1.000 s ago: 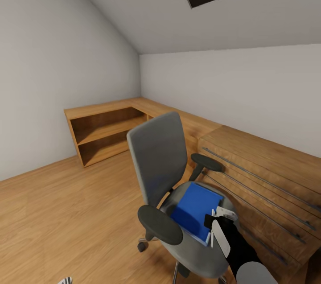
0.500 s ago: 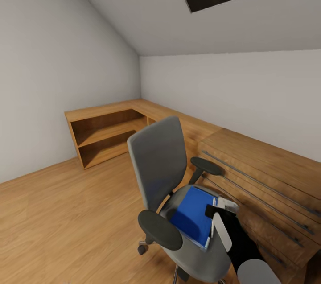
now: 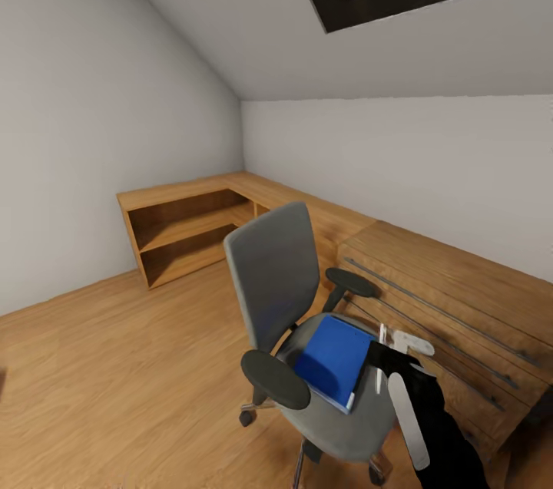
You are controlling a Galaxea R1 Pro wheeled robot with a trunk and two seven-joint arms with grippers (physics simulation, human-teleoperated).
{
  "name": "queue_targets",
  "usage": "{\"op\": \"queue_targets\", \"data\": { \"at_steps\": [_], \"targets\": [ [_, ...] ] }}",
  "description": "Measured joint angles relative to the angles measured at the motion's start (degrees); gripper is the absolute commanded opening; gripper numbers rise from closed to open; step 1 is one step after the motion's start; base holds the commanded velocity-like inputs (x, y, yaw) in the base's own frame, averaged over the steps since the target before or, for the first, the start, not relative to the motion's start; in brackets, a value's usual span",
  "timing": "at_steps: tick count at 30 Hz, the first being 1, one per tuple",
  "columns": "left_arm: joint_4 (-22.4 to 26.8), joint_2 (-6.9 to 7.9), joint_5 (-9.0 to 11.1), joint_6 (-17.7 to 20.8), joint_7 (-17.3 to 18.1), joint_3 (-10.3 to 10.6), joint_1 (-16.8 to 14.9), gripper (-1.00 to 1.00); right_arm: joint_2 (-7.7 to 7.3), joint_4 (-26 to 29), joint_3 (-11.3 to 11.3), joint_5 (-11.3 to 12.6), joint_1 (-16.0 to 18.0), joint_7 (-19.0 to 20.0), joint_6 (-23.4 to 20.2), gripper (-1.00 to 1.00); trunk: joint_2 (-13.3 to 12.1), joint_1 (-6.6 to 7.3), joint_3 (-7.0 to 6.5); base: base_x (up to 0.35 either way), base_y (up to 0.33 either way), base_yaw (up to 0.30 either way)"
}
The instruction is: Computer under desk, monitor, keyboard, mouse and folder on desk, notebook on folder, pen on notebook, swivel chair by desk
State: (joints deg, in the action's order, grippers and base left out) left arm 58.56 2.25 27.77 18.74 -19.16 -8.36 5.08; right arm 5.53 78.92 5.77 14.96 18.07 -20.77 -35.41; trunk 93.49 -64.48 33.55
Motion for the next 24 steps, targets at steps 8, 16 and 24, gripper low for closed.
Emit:
{"op": "queue_targets", "data": {
  "at_steps": [8,16,24],
  "targets": [
    [-0.5,0.05,0.0,0.0,0.0,0.0,0.0,1.0,0.91,4.1,0.0,0.0,-1.0,-0.1,-1.6,-1.0,-3.2,1.78,-1.44,-0.217,0.0,0.0],
    [-1.5,0.02,-0.1,0.0,0.1,0.1,0.0,1.0,2.19,8.1,0.0,0.0,-2.5,-0.1,-1.7,-1.0,-6.4,3.55,-2.81,-0.018,0.0,0.0],
    [-1.7,0.02,-0.8,0.0,0.0,0.1,0.0,1.0,2.45,8.9,0.3,-0.1,-2.7,-0.1,-1.3,-1.0,-9.6,5.31,-4.25,0.0,0.0,0.0]
  ]
}}
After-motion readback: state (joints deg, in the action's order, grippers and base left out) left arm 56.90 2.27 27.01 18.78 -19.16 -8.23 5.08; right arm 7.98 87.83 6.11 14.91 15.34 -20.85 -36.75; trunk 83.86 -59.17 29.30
